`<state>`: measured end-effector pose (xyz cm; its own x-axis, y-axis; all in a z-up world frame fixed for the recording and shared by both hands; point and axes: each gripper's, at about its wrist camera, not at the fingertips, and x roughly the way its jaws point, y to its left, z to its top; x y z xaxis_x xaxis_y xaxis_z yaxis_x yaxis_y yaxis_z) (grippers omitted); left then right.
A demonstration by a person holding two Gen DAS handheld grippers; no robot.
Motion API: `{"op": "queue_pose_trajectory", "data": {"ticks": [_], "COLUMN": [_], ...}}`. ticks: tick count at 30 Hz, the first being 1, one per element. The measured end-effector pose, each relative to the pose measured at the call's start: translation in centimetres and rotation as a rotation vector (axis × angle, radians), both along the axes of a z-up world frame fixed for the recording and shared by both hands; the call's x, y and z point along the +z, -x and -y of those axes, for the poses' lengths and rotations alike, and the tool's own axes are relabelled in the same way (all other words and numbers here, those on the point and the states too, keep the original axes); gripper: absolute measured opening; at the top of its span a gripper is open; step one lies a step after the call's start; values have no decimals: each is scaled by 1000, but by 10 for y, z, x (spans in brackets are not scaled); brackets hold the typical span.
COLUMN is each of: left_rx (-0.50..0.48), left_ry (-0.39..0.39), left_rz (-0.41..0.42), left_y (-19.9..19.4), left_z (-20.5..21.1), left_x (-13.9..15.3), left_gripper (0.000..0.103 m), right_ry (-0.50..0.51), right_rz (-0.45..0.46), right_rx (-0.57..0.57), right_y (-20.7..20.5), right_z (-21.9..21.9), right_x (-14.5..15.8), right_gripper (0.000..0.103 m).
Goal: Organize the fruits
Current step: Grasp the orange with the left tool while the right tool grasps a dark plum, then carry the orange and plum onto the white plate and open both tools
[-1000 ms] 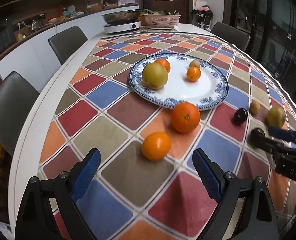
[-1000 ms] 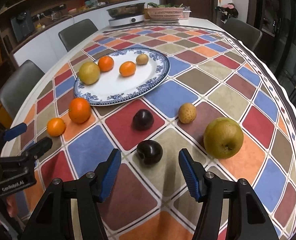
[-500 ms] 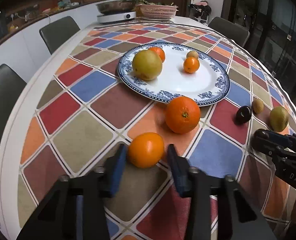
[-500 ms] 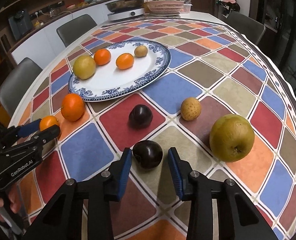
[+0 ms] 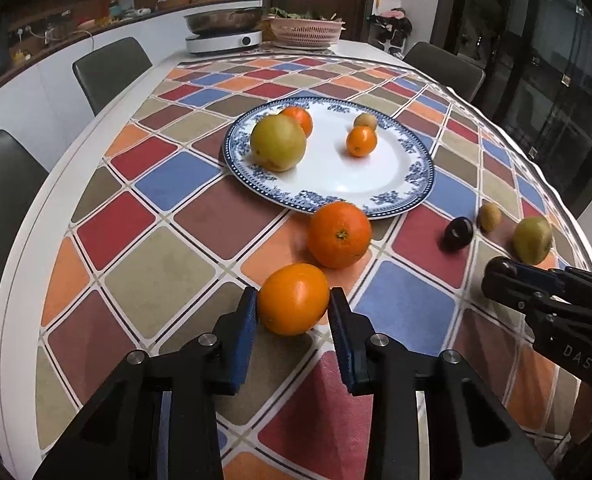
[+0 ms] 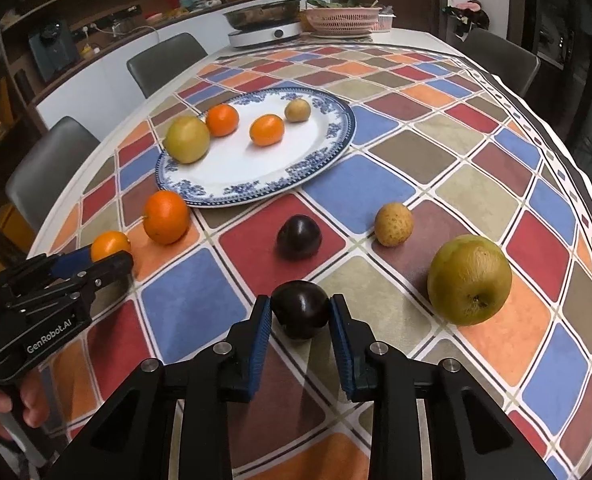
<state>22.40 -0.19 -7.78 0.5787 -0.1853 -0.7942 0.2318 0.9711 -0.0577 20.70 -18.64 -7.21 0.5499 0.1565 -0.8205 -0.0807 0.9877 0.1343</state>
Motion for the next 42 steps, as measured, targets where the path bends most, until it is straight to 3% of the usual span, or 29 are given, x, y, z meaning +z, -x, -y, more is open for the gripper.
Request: {"op": "queue_pose_trajectory", "data": {"ticks": [24, 42], "left_rx": [-70, -111], "left_ry": [70, 75], "left_rz": [173, 269], "left_y": [41, 5], "left_z": [11, 27], "left_x": [84, 128], "left_gripper": [35, 35], "right_ry": [-55, -49], "right_rz": [203, 299], "right_rx": [120, 193], "right_y": [28, -12], "right_z": [-7, -7], "right_x": [81, 130], "right_gripper": [31, 31]}}
